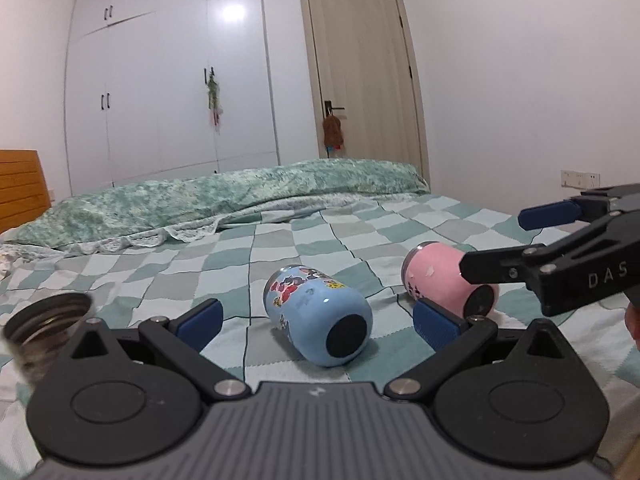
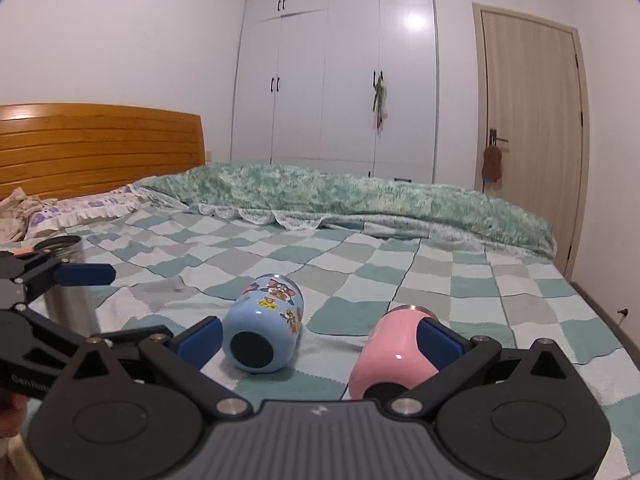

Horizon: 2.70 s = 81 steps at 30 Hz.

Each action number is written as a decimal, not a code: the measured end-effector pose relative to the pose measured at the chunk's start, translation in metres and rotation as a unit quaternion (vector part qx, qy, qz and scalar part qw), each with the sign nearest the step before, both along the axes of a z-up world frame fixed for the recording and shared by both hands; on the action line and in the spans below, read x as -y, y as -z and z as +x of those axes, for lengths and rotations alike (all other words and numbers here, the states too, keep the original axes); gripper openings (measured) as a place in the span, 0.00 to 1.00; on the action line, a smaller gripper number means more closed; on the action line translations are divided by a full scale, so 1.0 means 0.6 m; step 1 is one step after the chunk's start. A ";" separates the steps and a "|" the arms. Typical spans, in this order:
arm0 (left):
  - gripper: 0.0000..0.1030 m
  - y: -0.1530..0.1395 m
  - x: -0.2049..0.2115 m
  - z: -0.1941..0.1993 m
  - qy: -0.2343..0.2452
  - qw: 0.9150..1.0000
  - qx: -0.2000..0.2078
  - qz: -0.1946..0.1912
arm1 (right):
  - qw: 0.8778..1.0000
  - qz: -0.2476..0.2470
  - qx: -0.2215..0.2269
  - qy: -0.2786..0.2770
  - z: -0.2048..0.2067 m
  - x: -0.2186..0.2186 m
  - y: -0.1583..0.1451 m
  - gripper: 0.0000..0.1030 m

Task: Flip cup upright
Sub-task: 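Move the right gripper toward the blue sticker cup lying on its side, then close the right gripper around the body of the blue cup, then lift the blue cup with the right gripper and carry it toward the left gripper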

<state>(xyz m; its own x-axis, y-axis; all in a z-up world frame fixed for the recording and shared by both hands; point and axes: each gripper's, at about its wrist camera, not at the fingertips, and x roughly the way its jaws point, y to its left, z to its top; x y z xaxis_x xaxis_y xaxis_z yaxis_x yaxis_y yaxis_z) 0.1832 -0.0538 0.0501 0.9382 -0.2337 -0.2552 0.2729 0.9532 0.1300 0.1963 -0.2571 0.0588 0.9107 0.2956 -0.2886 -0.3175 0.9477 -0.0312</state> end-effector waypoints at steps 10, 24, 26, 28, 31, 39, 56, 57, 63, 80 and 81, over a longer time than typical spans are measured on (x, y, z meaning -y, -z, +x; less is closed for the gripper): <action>1.00 0.018 -0.017 0.091 0.014 0.999 -0.039 0.019 | 0.999 0.004 -0.051 -0.012 0.106 -0.038 0.003 1.00; 1.00 0.041 -0.065 0.153 0.021 0.997 -0.063 0.043 | 0.996 -0.013 -0.085 -0.030 0.186 -0.122 0.017 1.00; 1.00 0.040 -0.076 0.161 0.017 0.997 -0.060 0.045 | 0.996 -0.014 -0.087 -0.031 0.193 -0.130 0.019 1.00; 1.00 0.039 -0.087 0.171 0.013 0.997 -0.062 0.043 | 0.995 -0.016 -0.088 -0.030 0.197 -0.137 0.021 1.00; 1.00 0.038 -0.101 0.182 0.012 0.997 -0.063 0.044 | 0.995 -0.019 -0.091 -0.029 0.202 -0.146 0.022 1.00; 1.00 0.035 -0.129 0.202 0.012 0.997 -0.066 0.048 | 0.994 -0.030 -0.099 -0.021 0.215 -0.168 0.020 1.00; 1.00 0.060 -0.157 0.242 0.052 0.991 -0.106 0.061 | 0.981 -0.064 -0.179 0.037 0.273 -0.222 0.037 1.00; 1.00 0.062 -0.160 0.245 0.054 0.991 -0.110 0.060 | 0.980 -0.068 -0.184 0.042 0.277 -0.225 0.039 1.00; 1.00 0.070 -0.166 0.252 0.060 0.989 -0.112 0.073 | 0.972 -0.086 -0.211 0.059 0.300 -0.236 0.054 1.00; 1.00 0.073 -0.169 0.255 0.065 0.989 -0.115 0.070 | 0.960 -0.042 -0.273 0.050 0.329 -0.212 0.070 0.81; 1.00 0.072 -0.169 0.253 0.065 0.989 -0.113 0.070 | 0.960 -0.041 -0.272 0.051 0.328 -0.212 0.069 0.81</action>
